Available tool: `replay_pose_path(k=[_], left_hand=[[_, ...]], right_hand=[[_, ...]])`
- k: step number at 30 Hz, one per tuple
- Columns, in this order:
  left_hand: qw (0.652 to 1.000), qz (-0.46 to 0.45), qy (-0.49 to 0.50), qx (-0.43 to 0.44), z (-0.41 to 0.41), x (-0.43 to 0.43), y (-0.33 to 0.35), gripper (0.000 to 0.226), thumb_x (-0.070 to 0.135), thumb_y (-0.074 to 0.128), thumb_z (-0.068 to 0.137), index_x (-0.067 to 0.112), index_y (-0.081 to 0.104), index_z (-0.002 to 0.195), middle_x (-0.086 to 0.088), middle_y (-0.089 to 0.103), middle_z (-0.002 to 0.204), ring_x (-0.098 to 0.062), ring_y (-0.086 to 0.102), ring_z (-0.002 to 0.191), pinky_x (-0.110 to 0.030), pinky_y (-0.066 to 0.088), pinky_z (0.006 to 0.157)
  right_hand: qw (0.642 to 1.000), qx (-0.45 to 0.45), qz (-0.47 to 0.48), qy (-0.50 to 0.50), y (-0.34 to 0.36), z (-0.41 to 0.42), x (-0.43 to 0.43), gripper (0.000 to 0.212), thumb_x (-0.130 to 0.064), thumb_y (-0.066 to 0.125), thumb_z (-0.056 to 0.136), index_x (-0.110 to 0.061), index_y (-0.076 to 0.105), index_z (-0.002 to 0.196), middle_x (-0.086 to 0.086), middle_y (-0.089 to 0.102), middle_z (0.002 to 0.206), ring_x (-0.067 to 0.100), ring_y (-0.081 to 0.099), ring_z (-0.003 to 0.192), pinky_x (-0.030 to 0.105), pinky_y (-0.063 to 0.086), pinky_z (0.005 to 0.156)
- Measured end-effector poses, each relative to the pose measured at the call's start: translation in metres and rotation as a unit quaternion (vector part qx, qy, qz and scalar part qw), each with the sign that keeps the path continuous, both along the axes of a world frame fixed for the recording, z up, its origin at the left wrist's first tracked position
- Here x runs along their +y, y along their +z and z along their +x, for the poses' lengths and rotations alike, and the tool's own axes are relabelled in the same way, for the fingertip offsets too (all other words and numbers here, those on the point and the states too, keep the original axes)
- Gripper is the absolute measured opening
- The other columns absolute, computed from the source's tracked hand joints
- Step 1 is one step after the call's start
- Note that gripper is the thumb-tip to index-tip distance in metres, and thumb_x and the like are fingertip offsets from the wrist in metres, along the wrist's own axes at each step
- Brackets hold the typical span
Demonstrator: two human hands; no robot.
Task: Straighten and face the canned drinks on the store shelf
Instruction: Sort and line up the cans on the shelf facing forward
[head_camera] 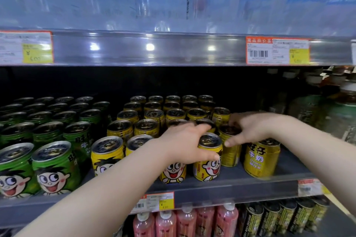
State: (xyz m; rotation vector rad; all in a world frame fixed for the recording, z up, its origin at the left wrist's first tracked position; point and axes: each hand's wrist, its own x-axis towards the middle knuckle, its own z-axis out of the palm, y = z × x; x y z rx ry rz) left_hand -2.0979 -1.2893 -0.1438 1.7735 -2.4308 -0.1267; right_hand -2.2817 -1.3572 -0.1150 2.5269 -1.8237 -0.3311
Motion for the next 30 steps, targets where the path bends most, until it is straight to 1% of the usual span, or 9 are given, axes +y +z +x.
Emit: replay_pose_path(k=[3,5,9,11,15,20,25,27,30], left_hand=[[0.999,0.019,-0.007,-0.034,-0.003,-0.005,-0.009,0.077,0.066,0.039,0.084,0.033,0.011,0.147,-0.005,0.035,0.148,-0.026,0.035,0.134,-0.043,0.028,0.109],[0.999,0.023,-0.01,-0.033,-0.002,-0.008,-0.011,0.076,0.066,0.038,0.085,0.032,0.011,0.147,-0.005,0.036,0.148,-0.026,0.035,0.135,-0.044,0.026,0.11],[0.999,0.021,-0.009,-0.03,-0.001,-0.009,-0.011,0.075,0.065,0.039,0.085,0.032,0.013,0.147,-0.005,0.038,0.147,-0.027,0.036,0.134,-0.043,0.027,0.109],[0.999,0.021,-0.008,-0.03,-0.002,-0.008,-0.011,0.075,0.065,0.04,0.085,0.032,0.013,0.147,-0.005,0.038,0.146,-0.027,0.036,0.133,-0.043,0.027,0.109],[0.999,0.019,-0.006,-0.033,-0.001,-0.009,-0.011,0.075,0.065,0.04,0.085,0.032,0.013,0.147,-0.006,0.038,0.147,-0.028,0.035,0.134,-0.044,0.026,0.109],[0.999,0.026,-0.006,-0.033,-0.001,-0.01,-0.011,0.076,0.066,0.039,0.084,0.033,0.012,0.147,-0.005,0.037,0.147,-0.028,0.035,0.134,-0.044,0.026,0.11],[0.999,0.024,-0.008,-0.037,-0.001,-0.01,-0.012,0.076,0.066,0.039,0.084,0.033,0.012,0.147,-0.006,0.037,0.147,-0.028,0.035,0.134,-0.044,0.026,0.109],[0.999,0.023,-0.009,-0.037,-0.001,-0.01,-0.012,0.075,0.065,0.039,0.085,0.032,0.011,0.147,-0.005,0.036,0.148,-0.027,0.035,0.134,-0.044,0.026,0.109],[0.999,0.024,-0.008,-0.036,-0.001,-0.01,-0.012,0.075,0.065,0.039,0.085,0.032,0.012,0.147,-0.005,0.036,0.148,-0.027,0.034,0.134,-0.044,0.025,0.109]], right_hand=[[0.998,-0.049,-0.02,0.036,-0.007,-0.007,-0.001,0.068,-0.061,0.061,0.075,-0.027,0.04,0.129,0.002,0.049,0.133,0.021,0.051,0.112,0.028,0.044,0.088],[0.994,-0.081,0.048,0.057,0.002,-0.017,-0.001,0.057,-0.045,0.07,0.076,-0.031,0.04,0.124,-0.004,0.052,0.124,0.016,0.052,0.103,0.025,0.047,0.084],[0.979,-0.085,0.16,0.093,0.014,-0.023,-0.002,0.082,-0.012,0.075,0.073,-0.033,0.028,0.137,-0.012,0.045,0.134,0.016,0.047,0.123,0.034,0.043,0.103],[0.98,-0.066,0.157,0.099,0.013,-0.021,-0.001,0.086,-0.019,0.075,0.075,-0.034,0.023,0.142,-0.01,0.04,0.142,0.016,0.043,0.127,0.036,0.04,0.105],[0.993,-0.04,0.057,0.091,0.003,-0.015,0.005,0.08,-0.059,0.065,0.073,-0.031,0.031,0.141,-0.004,0.04,0.145,0.017,0.043,0.128,0.031,0.039,0.104],[0.982,-0.048,0.126,0.131,0.013,-0.017,0.009,0.078,-0.03,0.072,0.077,-0.035,0.029,0.141,-0.006,0.039,0.144,0.013,0.042,0.126,0.032,0.041,0.104],[0.997,-0.021,0.028,0.074,0.005,-0.015,0.01,0.073,-0.066,0.057,0.074,-0.028,0.042,0.134,-0.001,0.049,0.138,0.019,0.048,0.121,0.03,0.042,0.098],[0.992,-0.042,0.069,0.095,0.008,-0.017,0.009,0.064,-0.049,0.065,0.079,-0.031,0.04,0.135,-0.004,0.046,0.139,0.016,0.046,0.122,0.031,0.041,0.101],[0.985,-0.059,0.118,0.107,0.011,-0.021,0.009,0.081,-0.035,0.071,0.078,-0.032,0.025,0.144,-0.007,0.034,0.148,0.014,0.036,0.133,0.032,0.035,0.109]])
